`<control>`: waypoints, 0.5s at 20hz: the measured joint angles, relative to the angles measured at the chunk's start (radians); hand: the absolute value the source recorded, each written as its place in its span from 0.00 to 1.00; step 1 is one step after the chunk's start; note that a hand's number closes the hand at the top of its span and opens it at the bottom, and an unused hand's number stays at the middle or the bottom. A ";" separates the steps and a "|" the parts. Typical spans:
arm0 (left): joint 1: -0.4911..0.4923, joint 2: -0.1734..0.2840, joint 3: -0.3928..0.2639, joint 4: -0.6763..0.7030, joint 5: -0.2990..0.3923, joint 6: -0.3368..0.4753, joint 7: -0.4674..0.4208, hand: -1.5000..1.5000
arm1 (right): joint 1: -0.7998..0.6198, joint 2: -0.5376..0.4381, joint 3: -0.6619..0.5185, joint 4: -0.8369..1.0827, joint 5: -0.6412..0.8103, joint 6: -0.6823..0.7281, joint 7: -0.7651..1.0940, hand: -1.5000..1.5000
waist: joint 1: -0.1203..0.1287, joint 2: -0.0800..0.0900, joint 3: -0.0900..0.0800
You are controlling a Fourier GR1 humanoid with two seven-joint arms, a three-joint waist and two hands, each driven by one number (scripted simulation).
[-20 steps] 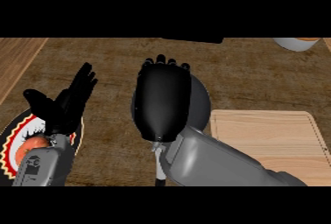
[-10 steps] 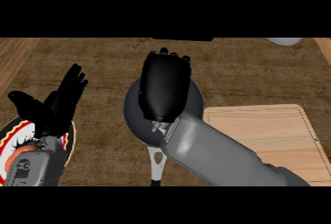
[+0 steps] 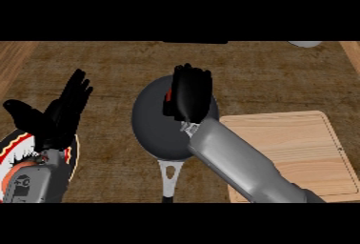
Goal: Pick the bell pepper from the cutting board and place it in the pan
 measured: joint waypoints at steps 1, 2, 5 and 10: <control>-0.002 -0.002 -0.005 -0.009 -0.005 0.007 0.013 0.50 | 0.002 0.000 0.010 0.027 -0.014 -0.020 -0.002 1.00 | 0.000 0.000 0.000; -0.001 -0.005 -0.008 -0.013 -0.010 0.010 0.012 0.50 | -0.004 0.000 0.018 0.057 -0.029 -0.036 -0.004 1.00 | 0.001 0.000 0.000; 0.011 0.005 0.000 -0.024 -0.001 -0.003 0.009 0.50 | 0.027 0.001 -0.016 0.134 -0.068 -0.098 -0.021 0.00 | 0.001 0.002 0.000; 0.008 0.008 0.004 -0.019 0.004 -0.010 0.004 0.50 | 0.073 0.001 -0.074 0.220 -0.179 -0.205 -0.050 0.00 | 0.004 0.004 0.001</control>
